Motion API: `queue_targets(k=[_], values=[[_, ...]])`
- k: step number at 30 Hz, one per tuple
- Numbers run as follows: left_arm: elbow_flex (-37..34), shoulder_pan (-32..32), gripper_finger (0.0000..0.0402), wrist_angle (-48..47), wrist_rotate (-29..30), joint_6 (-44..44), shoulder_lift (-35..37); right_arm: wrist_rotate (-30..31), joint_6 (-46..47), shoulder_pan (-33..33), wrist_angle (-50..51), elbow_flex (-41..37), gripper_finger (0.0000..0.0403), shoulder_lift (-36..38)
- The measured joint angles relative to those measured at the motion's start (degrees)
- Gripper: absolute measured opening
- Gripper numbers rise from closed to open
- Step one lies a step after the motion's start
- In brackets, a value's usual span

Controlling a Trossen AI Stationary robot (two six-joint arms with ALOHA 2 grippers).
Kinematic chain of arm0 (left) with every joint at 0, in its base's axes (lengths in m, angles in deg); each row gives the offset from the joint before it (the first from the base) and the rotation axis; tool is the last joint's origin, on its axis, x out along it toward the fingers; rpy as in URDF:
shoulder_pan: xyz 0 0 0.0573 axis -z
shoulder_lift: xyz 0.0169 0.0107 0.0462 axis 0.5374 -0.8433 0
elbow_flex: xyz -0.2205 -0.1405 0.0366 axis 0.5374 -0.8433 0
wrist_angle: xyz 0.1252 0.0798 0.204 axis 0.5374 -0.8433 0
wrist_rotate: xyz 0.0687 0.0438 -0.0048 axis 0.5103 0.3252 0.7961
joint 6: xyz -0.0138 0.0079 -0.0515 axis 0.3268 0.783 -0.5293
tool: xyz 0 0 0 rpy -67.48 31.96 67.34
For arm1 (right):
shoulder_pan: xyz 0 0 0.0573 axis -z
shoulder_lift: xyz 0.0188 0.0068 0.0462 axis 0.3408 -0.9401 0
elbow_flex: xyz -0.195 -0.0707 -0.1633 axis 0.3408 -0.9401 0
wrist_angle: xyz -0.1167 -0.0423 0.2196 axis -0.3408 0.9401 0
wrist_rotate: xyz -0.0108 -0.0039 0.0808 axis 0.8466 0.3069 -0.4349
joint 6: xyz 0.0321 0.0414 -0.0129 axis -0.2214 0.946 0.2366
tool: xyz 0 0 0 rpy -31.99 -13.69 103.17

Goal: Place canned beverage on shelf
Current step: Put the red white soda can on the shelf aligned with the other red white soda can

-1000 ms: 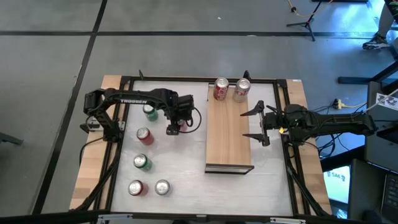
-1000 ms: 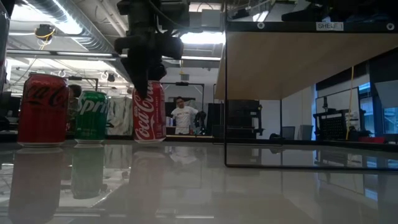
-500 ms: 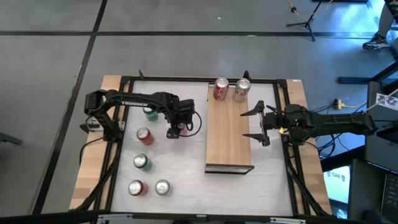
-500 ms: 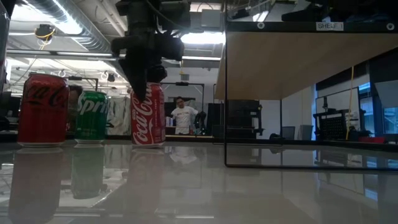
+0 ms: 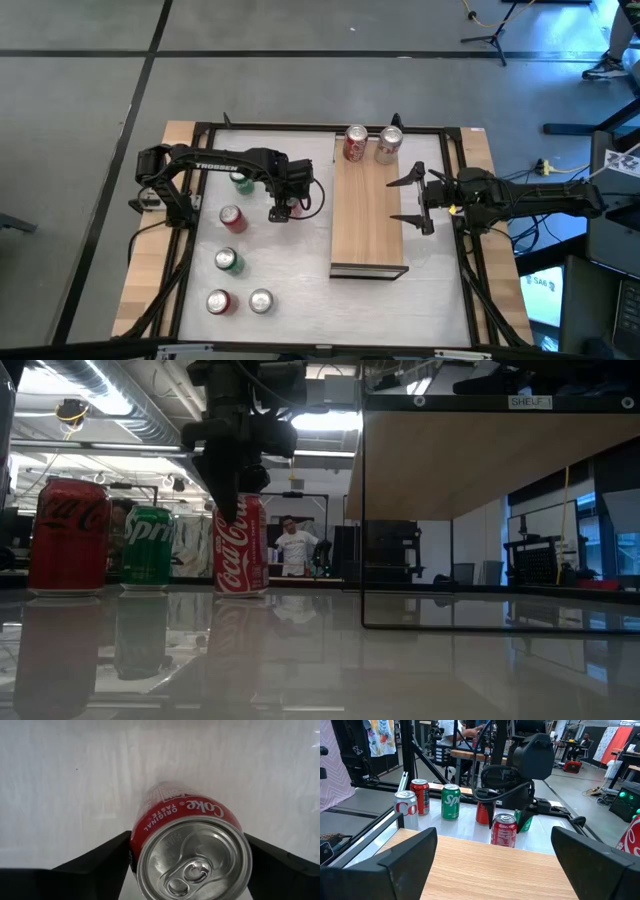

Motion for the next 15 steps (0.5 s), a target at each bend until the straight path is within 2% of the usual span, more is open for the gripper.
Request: queue_targets(k=[5, 15], values=[[0.0, 0.0, 0.0334, 0.0, 0.3, 0.0, 0.0, 0.0, 0.0, 0.0, 0.0, 0.0, 0.0386, 0.0], [0.0, 0.0, 0.0332, 0.0, 0.2, 0.0, 0.0, 0.0, 0.0, 0.0, 0.0, 0.0, 0.0386, 0.0]])
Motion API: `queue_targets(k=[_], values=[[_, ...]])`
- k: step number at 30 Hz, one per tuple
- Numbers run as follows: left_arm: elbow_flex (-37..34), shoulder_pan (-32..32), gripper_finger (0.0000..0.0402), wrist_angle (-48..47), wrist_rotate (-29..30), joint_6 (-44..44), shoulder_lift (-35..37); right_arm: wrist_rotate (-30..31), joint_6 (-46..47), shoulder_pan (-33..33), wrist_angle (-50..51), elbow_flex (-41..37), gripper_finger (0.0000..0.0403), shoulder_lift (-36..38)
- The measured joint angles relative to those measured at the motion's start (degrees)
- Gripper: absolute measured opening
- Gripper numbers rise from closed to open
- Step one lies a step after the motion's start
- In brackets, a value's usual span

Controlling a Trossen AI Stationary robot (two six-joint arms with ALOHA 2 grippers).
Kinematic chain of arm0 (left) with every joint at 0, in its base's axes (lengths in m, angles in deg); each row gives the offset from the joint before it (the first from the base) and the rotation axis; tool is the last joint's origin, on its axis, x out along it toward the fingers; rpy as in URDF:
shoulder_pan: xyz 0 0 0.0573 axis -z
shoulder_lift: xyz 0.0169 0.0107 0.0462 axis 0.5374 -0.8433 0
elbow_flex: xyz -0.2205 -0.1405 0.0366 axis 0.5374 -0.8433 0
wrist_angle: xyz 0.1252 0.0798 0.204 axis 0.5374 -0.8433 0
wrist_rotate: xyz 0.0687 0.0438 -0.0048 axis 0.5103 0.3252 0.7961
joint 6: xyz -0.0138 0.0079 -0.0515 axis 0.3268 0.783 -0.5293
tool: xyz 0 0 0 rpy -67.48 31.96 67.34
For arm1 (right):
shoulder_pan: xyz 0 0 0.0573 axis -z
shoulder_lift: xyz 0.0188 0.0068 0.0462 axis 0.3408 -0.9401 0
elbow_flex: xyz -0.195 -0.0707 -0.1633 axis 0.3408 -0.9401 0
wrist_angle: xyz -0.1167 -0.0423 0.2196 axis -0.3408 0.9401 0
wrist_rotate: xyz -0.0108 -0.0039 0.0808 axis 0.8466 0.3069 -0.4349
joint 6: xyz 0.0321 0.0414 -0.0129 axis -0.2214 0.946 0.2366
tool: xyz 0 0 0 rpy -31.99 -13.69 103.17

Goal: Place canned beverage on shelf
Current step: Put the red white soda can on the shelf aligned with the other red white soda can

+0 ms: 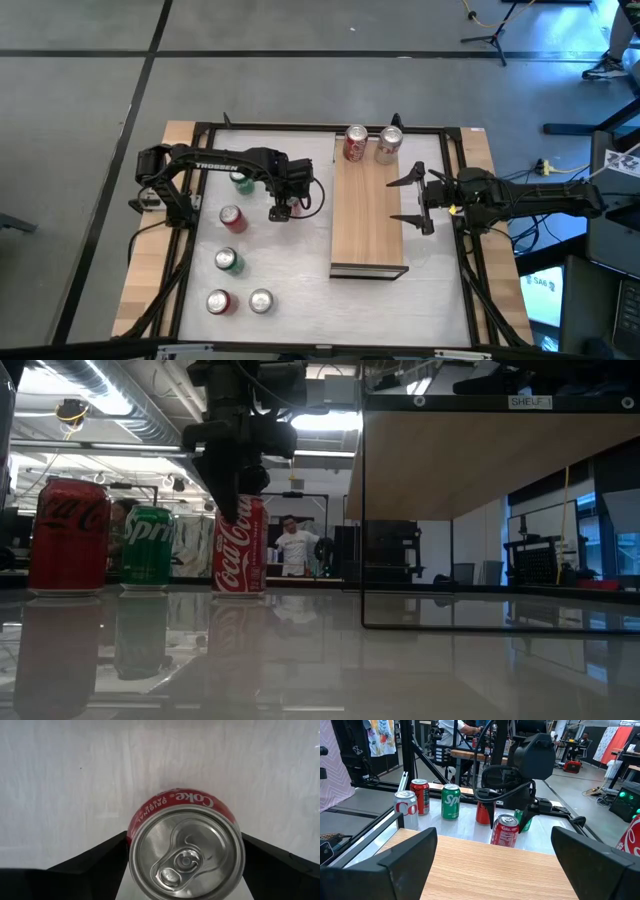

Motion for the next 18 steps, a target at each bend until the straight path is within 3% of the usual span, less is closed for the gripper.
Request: queue_targets(k=[13, 18], values=[[0.0, 0.0, 0.0348, 0.0, 2.1, -0.1, 0.0, 0.0, 0.0, 0.0, 0.0, 0.0, 0.0386, 0.0], [0.0, 0.7, 0.0377, 0.0, 16.3, -8.3, 0.0, 0.0, 0.0, 0.0, 0.0, 0.0, 0.0386, 0.0]])
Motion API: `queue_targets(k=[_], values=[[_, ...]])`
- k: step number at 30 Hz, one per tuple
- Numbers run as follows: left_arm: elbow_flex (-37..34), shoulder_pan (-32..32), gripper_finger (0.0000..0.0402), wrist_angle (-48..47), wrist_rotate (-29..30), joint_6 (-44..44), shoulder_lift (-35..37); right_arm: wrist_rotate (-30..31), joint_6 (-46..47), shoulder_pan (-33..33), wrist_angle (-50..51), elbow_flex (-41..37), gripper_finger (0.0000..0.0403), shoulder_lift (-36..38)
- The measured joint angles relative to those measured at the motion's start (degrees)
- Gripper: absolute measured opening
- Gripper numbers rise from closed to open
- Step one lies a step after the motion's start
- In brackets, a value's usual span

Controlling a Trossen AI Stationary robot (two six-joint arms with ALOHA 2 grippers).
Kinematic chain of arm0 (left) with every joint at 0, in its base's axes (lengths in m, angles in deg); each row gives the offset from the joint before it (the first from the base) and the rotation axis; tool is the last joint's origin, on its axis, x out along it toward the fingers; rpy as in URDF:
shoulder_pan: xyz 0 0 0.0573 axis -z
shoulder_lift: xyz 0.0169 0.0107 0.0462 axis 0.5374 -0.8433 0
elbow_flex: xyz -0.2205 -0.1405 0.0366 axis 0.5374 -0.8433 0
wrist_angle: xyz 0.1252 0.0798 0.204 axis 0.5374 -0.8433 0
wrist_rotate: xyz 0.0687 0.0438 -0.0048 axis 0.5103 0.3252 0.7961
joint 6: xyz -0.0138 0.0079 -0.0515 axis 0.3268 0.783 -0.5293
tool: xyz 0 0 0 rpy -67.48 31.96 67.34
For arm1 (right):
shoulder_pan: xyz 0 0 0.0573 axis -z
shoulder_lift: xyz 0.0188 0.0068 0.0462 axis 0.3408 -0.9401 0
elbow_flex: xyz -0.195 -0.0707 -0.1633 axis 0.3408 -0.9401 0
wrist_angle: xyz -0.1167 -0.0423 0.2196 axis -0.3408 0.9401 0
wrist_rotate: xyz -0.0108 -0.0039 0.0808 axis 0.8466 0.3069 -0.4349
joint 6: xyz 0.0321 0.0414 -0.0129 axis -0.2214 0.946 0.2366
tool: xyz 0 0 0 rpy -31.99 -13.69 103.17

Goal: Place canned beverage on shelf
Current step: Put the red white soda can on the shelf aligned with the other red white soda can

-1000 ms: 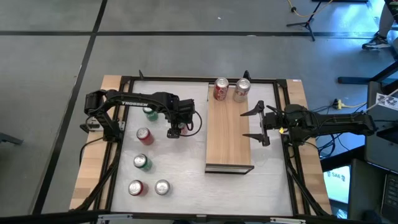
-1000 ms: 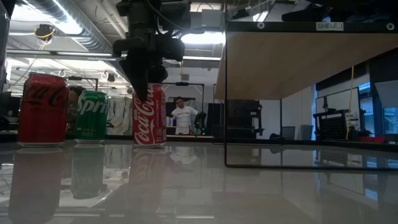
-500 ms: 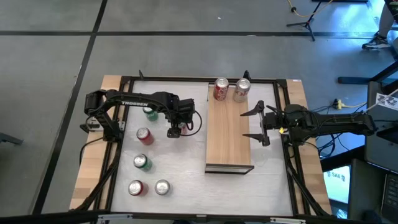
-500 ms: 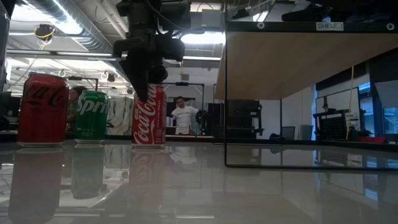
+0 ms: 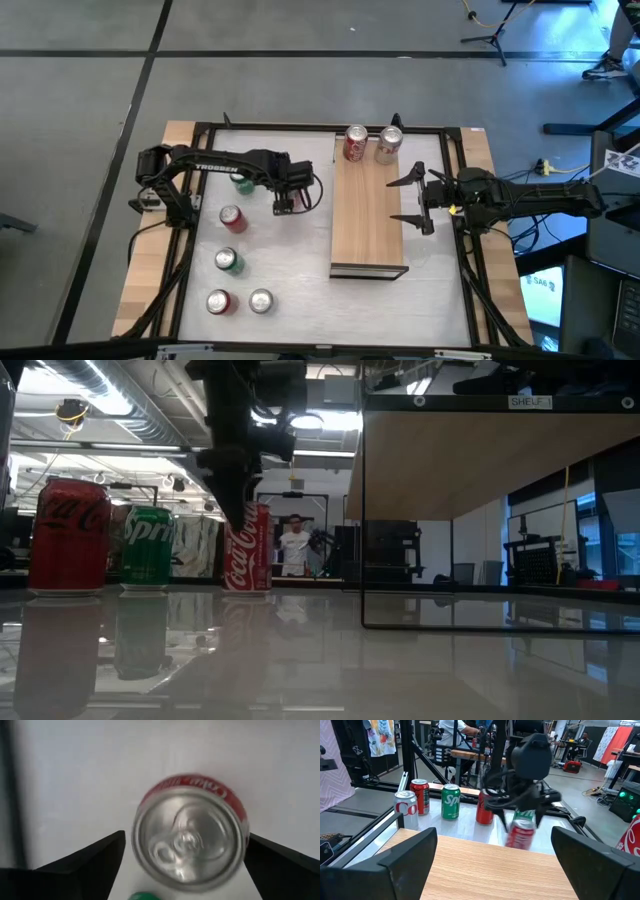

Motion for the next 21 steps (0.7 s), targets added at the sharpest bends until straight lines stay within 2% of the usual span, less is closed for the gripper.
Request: queue_targets(k=[21], values=[[0.3, 0.0, 0.0380, -0.9, 0.2, -0.6, 1.3, 0.0, 0.0, 0.0, 0.9, 0.0, 0.0386, 0.0]])
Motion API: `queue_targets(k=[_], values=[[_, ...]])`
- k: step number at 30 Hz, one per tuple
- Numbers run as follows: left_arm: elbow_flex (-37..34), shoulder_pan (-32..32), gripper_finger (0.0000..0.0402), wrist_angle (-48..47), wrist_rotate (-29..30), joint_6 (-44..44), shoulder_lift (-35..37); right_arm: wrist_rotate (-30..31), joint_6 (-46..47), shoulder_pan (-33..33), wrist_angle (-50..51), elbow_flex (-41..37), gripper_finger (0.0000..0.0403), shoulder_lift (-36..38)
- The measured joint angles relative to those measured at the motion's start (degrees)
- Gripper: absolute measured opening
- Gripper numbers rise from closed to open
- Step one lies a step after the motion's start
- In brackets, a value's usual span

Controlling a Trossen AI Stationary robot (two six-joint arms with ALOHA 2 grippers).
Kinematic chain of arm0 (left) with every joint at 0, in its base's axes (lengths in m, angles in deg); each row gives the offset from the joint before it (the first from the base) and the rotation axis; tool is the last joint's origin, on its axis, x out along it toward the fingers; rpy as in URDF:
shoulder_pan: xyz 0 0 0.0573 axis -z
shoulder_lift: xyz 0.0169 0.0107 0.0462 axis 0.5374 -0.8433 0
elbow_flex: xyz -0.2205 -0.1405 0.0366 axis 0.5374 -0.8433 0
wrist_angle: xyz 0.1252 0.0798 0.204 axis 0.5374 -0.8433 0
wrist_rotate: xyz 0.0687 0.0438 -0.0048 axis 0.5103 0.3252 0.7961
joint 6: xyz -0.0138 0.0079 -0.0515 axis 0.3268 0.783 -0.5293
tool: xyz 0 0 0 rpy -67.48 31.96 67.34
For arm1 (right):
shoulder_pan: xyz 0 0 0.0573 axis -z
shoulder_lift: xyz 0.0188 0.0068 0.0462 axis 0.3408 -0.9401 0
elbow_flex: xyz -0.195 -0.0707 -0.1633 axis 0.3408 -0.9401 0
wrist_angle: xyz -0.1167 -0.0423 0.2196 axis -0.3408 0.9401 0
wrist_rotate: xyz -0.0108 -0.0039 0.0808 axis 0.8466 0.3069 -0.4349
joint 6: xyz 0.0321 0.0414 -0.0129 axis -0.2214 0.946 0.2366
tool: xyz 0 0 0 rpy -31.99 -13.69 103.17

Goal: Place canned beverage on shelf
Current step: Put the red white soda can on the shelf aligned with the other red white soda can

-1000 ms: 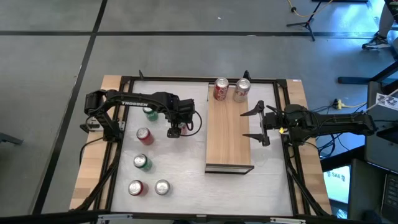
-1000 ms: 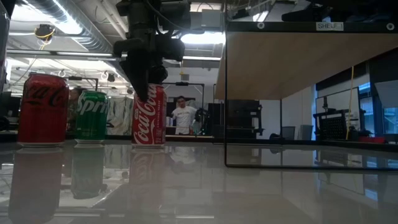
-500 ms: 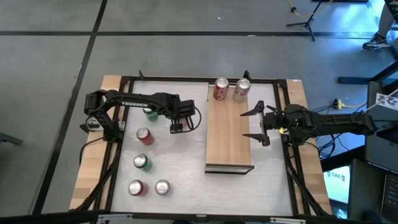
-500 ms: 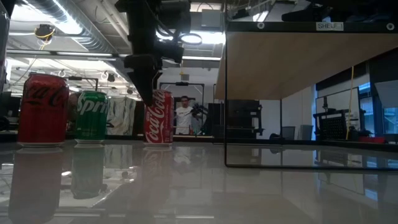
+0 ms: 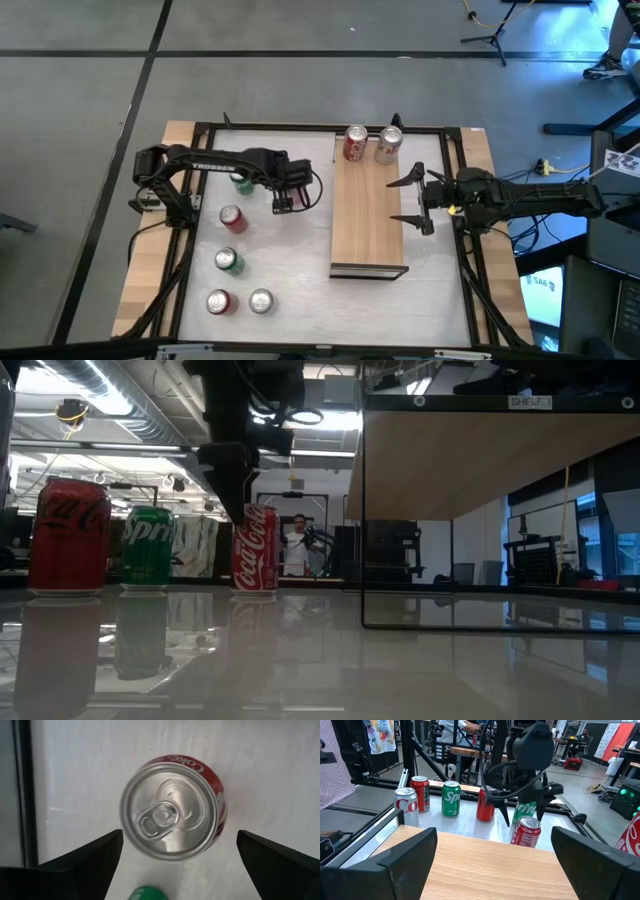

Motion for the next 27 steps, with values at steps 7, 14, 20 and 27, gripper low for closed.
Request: queue_targets(k=[7, 14, 20, 27], values=[[0.7, 0.0, 0.0380, -2.2, -0.2, 0.0, 4.0, 0.0, 0.0, 0.0, 0.2, 0.0, 0.0386, 0.0], [0.8, 0.0, 0.0380, -5.5, -1.2, 0.3, 10.3, 0.0, 0.0, 0.0, 0.1, 0.0, 0.0386, 0.0], [-4.1, 0.0, 0.0380, 2.9, -9.3, 2.7, 18.9, 0.0, 0.0, 0.0, 0.1, 0.0, 0.0386, 0.0], [-22.1, -0.1, 0.0380, 25.8, -9.5, 1.1, 29.6, 0.1, 0.0, 0.0, -0.2, 0.0, 0.0386, 0.0]])
